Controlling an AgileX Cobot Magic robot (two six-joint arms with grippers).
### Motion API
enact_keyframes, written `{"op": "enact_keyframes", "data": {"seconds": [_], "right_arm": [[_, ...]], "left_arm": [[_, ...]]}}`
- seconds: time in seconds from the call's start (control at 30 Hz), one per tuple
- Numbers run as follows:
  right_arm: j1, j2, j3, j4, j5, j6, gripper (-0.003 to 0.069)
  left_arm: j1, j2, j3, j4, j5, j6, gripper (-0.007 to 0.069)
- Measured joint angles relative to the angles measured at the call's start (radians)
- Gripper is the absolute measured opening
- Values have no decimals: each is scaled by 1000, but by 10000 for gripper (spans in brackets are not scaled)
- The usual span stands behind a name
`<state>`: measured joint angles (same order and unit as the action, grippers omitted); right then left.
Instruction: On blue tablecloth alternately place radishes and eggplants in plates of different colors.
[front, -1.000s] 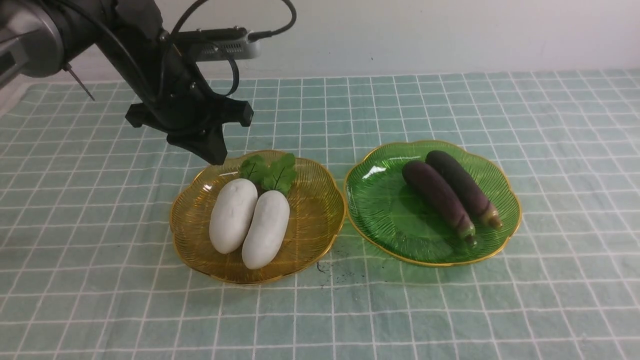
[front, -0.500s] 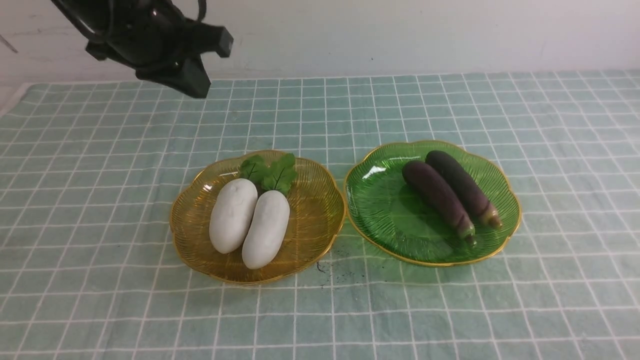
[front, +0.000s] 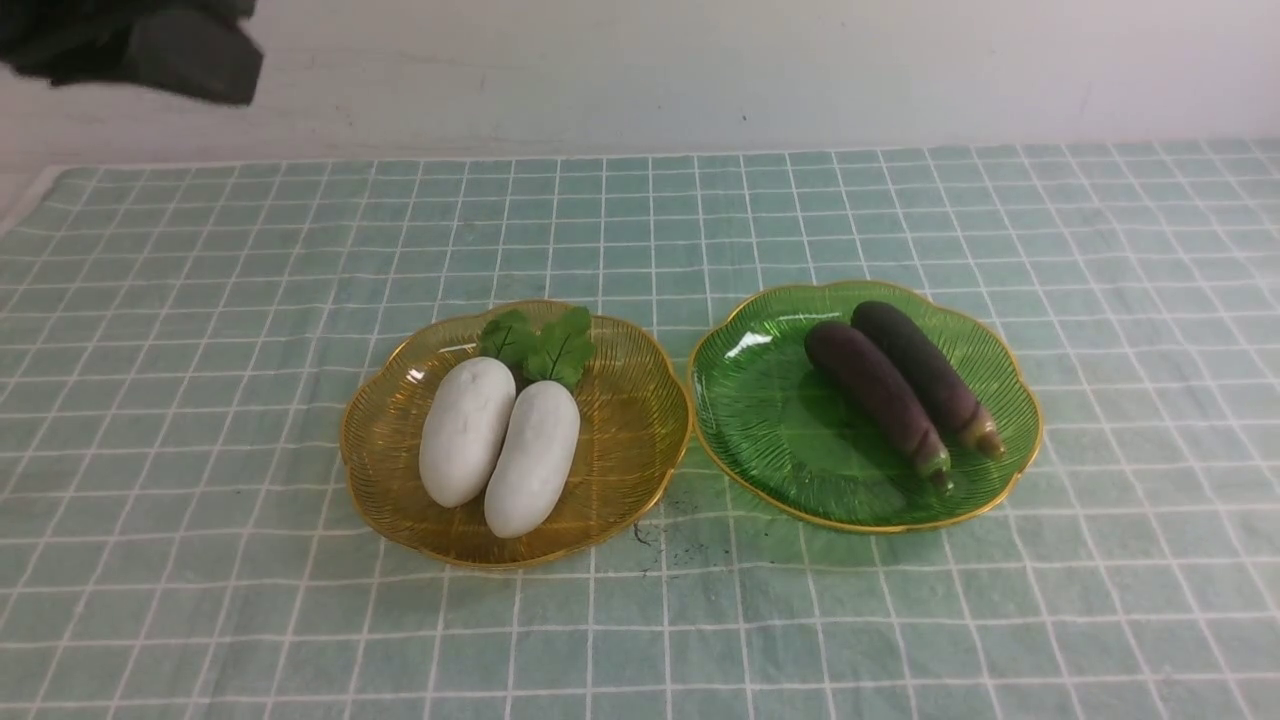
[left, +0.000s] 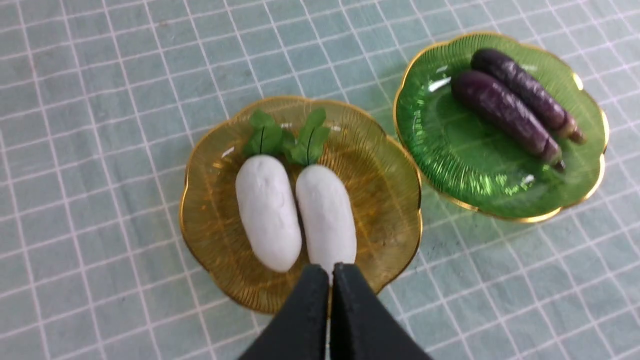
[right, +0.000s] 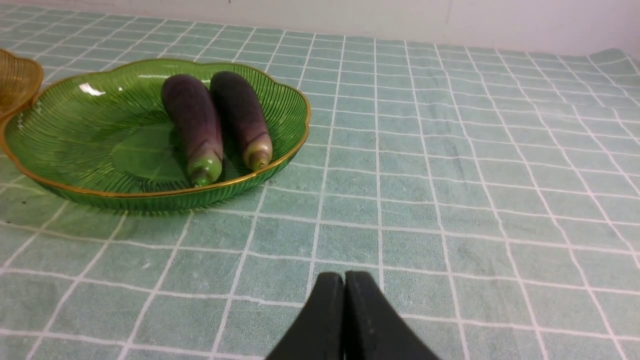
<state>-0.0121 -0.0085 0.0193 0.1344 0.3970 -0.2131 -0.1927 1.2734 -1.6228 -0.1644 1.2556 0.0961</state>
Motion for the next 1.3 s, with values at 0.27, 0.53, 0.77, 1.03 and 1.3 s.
{"op": "enact_keyframes", "data": {"seconds": [0.27,0.53,0.77,1.03,1.3], "right_arm": [[0,0,0,-1,0,1,-15],[0,0,0,-1,0,1,-15],[0,0,0,-1,0,1,-15],[0,0,0,-1,0,1,-15],[0,0,0,-1,0,1,-15]], "left_arm": [[0,-457,560,37,-135,21,-8],[0,-790,1032,13,-616,20,-8],[0,-937,1248,5,-759,20,-8],[0,-947,1343,8,-722,23,-8],[0,-953,1371,45,-731,23,-8]]}}
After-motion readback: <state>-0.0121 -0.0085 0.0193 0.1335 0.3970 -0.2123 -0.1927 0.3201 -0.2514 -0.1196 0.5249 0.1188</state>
